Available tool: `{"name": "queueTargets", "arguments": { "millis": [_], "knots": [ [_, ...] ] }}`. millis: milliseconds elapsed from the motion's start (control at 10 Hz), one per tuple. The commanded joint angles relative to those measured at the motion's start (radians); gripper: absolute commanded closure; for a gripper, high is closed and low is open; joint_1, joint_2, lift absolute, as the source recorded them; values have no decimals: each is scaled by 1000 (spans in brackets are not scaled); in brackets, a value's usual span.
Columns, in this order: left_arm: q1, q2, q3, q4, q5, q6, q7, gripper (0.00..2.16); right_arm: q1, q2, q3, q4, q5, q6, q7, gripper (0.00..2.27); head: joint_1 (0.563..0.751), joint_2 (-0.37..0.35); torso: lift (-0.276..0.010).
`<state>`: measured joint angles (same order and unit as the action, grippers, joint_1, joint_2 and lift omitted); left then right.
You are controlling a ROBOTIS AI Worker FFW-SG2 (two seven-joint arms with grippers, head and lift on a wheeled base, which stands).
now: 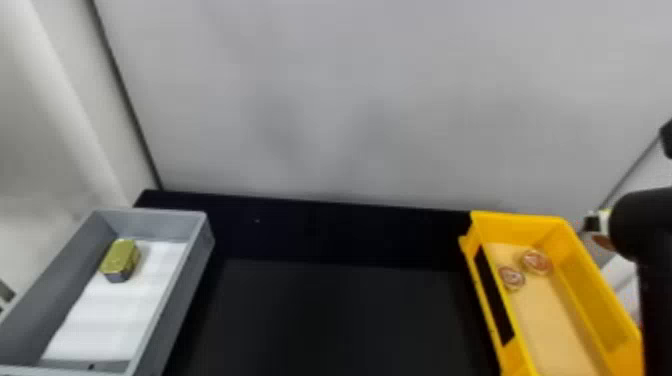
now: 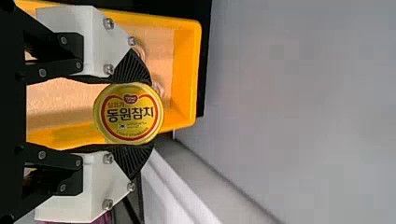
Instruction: Pick up the round yellow can and place it in the yellow rectangular box
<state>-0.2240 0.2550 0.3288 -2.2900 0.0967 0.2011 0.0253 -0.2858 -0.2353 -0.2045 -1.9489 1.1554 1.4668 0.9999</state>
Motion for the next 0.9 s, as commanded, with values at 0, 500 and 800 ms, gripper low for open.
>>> {"name": "queueTargets", "arguments": {
  "millis": [0,500,800],
  "knots": [
    [-5,-2,-3,1,0,0,-1,58,-19,13,-79,67,-178,-64,-156,679,694,-78,-8],
    [0,0,7,-2,0,2,-2,58,-6,-6,-234,228,-891,-184,-714,679,694,-78,-8],
    [5,1,12,-5,0,2,-2,58,20,-21,-242,311,-991,-208,-777,679,694,-78,-8]
  ]
}}
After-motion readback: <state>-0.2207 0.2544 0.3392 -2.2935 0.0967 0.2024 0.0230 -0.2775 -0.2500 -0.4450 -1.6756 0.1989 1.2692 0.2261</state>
